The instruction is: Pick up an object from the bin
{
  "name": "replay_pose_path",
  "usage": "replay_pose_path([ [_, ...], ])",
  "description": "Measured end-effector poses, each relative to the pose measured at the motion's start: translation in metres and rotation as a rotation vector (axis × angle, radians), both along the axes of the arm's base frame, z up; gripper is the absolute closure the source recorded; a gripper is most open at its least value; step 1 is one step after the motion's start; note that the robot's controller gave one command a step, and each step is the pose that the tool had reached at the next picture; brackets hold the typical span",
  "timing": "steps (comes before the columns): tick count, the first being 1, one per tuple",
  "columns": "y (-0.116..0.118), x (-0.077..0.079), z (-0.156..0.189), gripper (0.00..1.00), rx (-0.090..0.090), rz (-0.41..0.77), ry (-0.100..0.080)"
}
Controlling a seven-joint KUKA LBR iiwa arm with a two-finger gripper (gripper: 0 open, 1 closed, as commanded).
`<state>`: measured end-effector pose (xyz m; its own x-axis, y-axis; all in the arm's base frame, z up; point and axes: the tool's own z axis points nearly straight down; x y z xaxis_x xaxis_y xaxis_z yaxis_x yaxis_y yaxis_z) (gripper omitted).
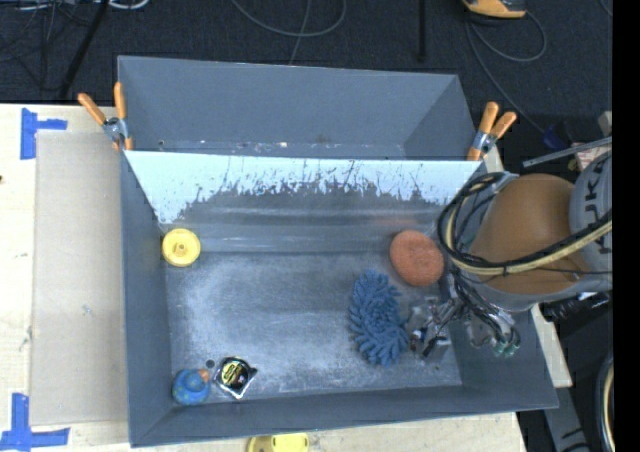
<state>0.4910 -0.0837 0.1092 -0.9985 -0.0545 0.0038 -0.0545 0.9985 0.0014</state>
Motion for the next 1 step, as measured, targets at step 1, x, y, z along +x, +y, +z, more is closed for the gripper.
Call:
replay_pose_path([
  [1, 0.0190, 0.0337, 0.0397, 1.00, 0.000, 0.030, -0.005],
])
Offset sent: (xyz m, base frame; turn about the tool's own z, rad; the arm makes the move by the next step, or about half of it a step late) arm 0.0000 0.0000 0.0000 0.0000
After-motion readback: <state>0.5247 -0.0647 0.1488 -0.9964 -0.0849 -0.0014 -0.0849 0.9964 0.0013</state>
